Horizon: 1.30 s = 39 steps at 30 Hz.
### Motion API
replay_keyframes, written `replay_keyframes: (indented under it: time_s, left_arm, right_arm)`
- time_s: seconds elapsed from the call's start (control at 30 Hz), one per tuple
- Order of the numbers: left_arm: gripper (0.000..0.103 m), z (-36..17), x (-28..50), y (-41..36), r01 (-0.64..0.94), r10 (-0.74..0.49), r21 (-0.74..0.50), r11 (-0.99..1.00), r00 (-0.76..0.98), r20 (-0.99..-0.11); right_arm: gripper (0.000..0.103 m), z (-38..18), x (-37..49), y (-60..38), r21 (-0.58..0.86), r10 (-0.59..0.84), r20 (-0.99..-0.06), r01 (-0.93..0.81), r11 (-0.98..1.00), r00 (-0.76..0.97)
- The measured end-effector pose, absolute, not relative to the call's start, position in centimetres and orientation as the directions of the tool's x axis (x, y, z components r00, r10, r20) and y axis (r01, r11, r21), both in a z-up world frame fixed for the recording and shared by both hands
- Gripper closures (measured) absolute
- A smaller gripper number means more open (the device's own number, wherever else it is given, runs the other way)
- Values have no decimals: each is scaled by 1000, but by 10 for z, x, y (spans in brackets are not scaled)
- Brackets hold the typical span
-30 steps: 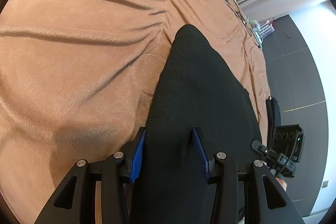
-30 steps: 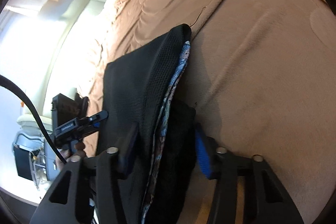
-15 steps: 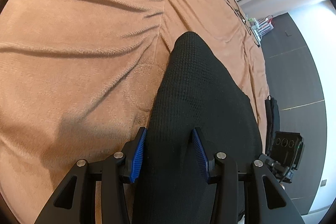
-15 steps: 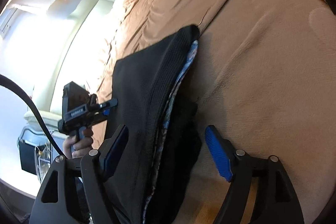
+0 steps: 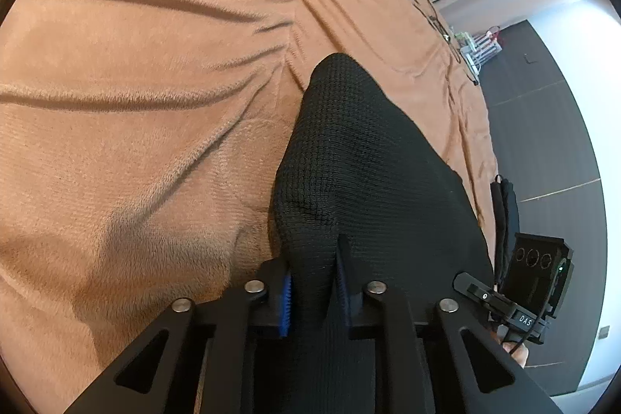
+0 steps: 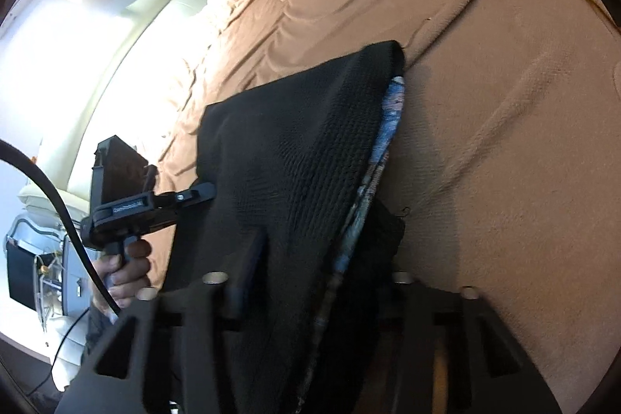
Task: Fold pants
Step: 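Grasp the shorts' other end with the right gripper while the left gripper holds its end, then lift the shorts with both grippers and fold them in half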
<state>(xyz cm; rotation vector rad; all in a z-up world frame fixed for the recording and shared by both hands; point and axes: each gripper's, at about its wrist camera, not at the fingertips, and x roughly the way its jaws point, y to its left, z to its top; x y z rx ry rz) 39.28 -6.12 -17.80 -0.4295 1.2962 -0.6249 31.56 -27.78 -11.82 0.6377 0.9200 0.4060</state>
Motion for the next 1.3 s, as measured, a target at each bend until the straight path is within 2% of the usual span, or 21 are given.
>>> replay_keyframes:
  time_s: [0.23,0.83,1.3]
  left_arm:
    - [93,-155,386,-59,213,-657,-622,753,192,-729]
    - [94,-72,345,-46,312,-656,-578,754,327,-680]
    - [94,9,293,-8,335,-648,-559,758,486,-587]
  right_arm:
    - [75,-92,302,-257,616,539,-585,-100,781,606]
    - [77,-38,242,-231,557,528,-479,-223,800,701]
    - [78,-5,204,-214,505,557,-375,-341,793,741]
